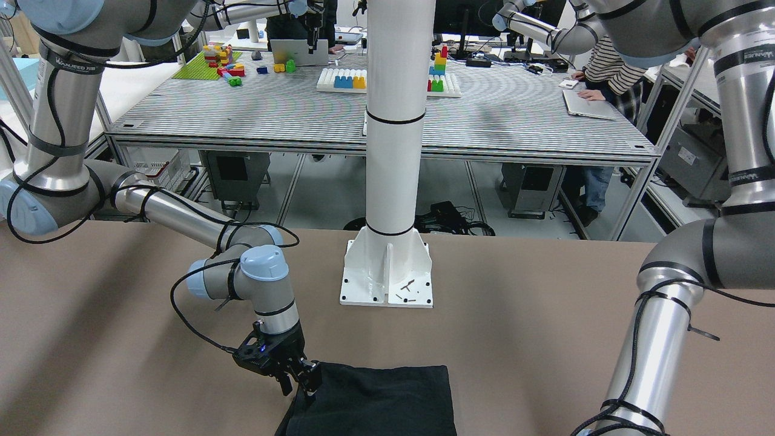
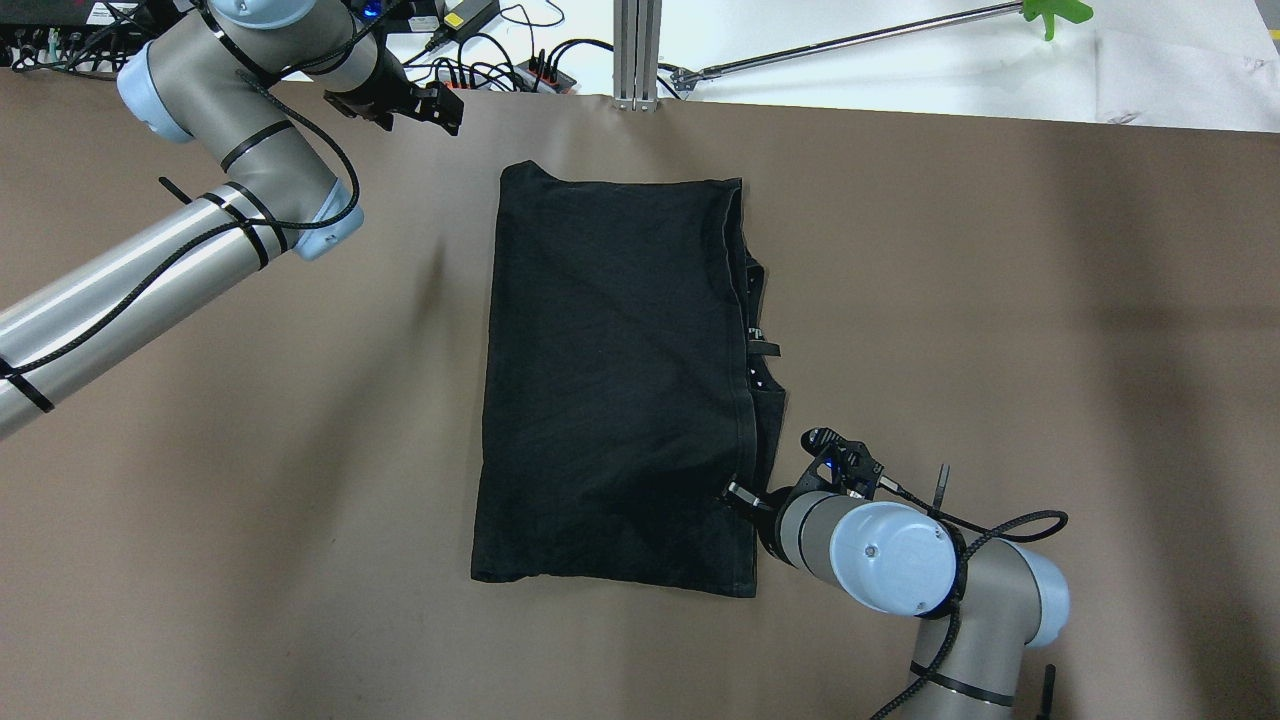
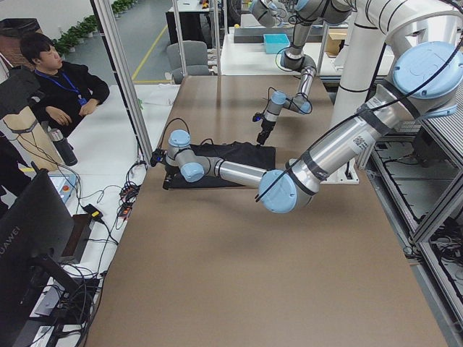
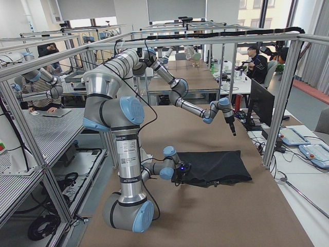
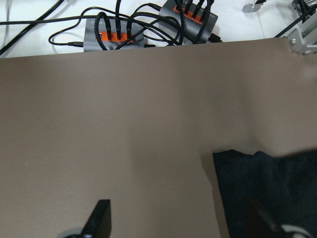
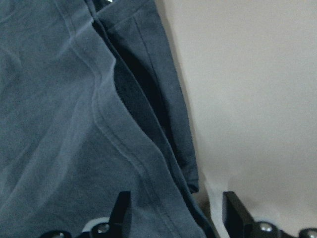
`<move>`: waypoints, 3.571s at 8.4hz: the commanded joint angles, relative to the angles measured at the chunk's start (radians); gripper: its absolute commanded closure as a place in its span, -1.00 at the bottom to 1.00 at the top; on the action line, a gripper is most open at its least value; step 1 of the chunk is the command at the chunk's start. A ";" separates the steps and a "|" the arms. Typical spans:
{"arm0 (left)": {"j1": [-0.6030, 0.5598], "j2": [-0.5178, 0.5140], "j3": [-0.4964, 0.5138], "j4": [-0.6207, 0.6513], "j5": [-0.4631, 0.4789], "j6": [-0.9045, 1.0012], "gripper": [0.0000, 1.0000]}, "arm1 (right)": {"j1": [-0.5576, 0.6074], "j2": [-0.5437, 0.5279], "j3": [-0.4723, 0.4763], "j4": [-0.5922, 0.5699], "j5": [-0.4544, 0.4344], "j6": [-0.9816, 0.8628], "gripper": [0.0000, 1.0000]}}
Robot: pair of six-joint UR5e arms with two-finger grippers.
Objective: Fold clothes
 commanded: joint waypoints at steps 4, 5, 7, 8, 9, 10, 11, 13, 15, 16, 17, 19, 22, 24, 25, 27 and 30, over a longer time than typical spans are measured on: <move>0.001 0.001 0.000 0.000 0.000 -0.001 -0.89 | -0.002 0.029 -0.040 -0.002 -0.026 -0.001 -0.24; 0.001 0.001 0.000 0.002 0.000 -0.001 -0.89 | -0.002 0.031 -0.040 -0.002 -0.026 0.004 -0.07; 0.001 0.001 -0.002 0.000 0.000 0.001 -0.89 | -0.002 0.029 -0.038 -0.002 -0.026 0.007 0.48; 0.001 0.001 0.000 0.000 0.000 -0.001 -0.89 | -0.002 0.029 -0.037 -0.002 -0.026 0.007 0.77; 0.001 0.001 -0.002 0.000 0.000 -0.001 -0.89 | -0.002 0.029 -0.035 -0.002 -0.026 0.007 1.00; 0.001 0.001 -0.002 0.000 0.000 -0.001 -0.89 | -0.001 0.029 -0.029 0.000 -0.026 0.007 1.00; 0.001 0.001 -0.002 0.002 0.000 -0.001 -0.89 | -0.001 0.029 -0.026 0.000 -0.025 0.005 1.00; 0.001 0.001 -0.002 0.000 -0.003 -0.001 -0.89 | -0.001 0.028 0.005 -0.001 -0.020 0.001 1.00; 0.000 0.005 -0.028 0.005 -0.005 -0.001 -0.89 | 0.001 0.026 0.077 -0.018 -0.017 0.001 1.00; 0.000 0.010 -0.030 0.003 -0.006 -0.002 -0.89 | 0.002 0.023 0.080 -0.018 -0.017 0.001 1.00; 0.000 0.014 -0.045 0.005 -0.008 -0.018 -0.89 | 0.004 0.023 0.094 -0.018 -0.017 0.001 1.00; 0.038 0.097 -0.171 -0.006 -0.012 -0.187 -0.89 | 0.005 0.022 0.114 -0.018 -0.017 0.001 1.00; 0.194 0.409 -0.567 -0.037 0.006 -0.487 -0.90 | 0.007 0.020 0.114 -0.017 -0.022 0.001 1.00; 0.318 0.612 -0.821 -0.041 0.087 -0.626 -0.90 | 0.007 0.020 0.112 -0.017 -0.023 0.002 1.00; 0.409 0.689 -0.923 -0.043 0.154 -0.736 -0.90 | 0.007 0.020 0.112 -0.017 -0.023 0.002 1.00; 0.565 0.715 -0.982 -0.043 0.307 -0.951 -0.89 | 0.007 0.019 0.112 -0.017 -0.025 0.002 1.00; 0.689 0.696 -0.930 -0.046 0.483 -1.094 -0.89 | 0.007 0.017 0.112 -0.017 -0.026 0.002 1.00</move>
